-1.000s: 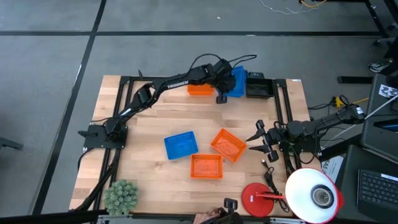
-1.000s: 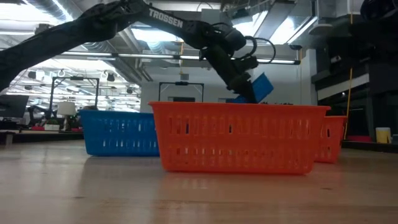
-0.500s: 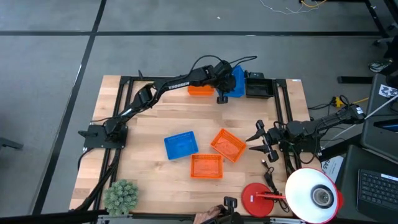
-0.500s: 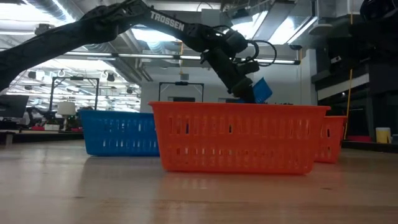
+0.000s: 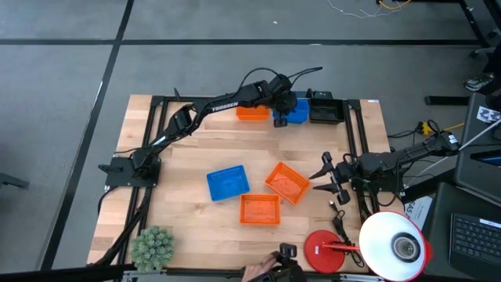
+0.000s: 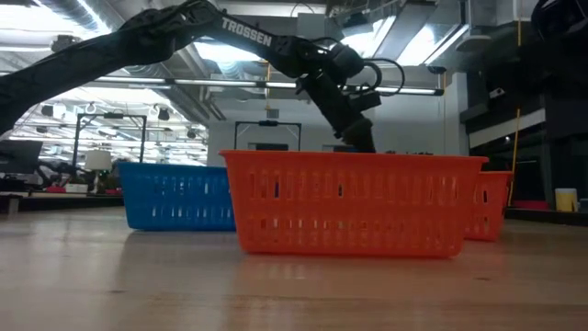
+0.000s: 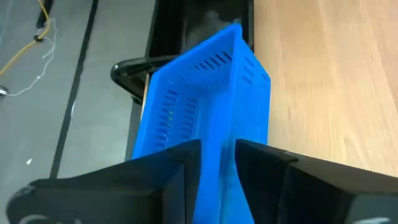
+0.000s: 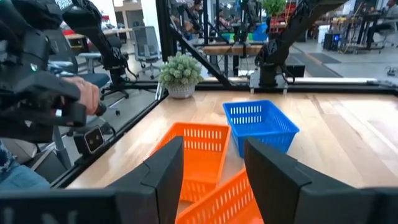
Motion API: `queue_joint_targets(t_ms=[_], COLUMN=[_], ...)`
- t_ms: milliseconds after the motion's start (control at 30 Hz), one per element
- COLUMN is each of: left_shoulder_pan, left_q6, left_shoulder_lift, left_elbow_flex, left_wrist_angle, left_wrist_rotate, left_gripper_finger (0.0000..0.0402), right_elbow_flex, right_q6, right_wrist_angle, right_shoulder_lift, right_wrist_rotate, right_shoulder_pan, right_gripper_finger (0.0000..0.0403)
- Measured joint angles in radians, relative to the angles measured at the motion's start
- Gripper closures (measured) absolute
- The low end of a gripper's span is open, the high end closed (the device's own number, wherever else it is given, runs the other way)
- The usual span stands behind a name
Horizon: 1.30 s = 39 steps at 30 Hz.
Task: Stack baskets by color
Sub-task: Stack the middle blue bin on top of the top blue bin, then stack the middle orange bin on top of the top orange bin
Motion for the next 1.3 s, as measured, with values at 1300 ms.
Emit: queue_joint_targets(t_ms=[1300], left_shoulder_pan=[-0.051], left_q6=[0.077], left_shoulder_lift=[0.0], left_elbow_flex=[-0.101], left_wrist_angle=[0.107], left_wrist_rotate=[-0.188], left_gripper_finger=[0.031], right_elbow_flex=[0.0], right_q6=[0.03], right_wrist_angle=[-0.014], right_shoulder_lift=[0.0], right_wrist_rotate=[0.0], right_shoulder_pan=[0.0], right_gripper_finger=[0.0235])
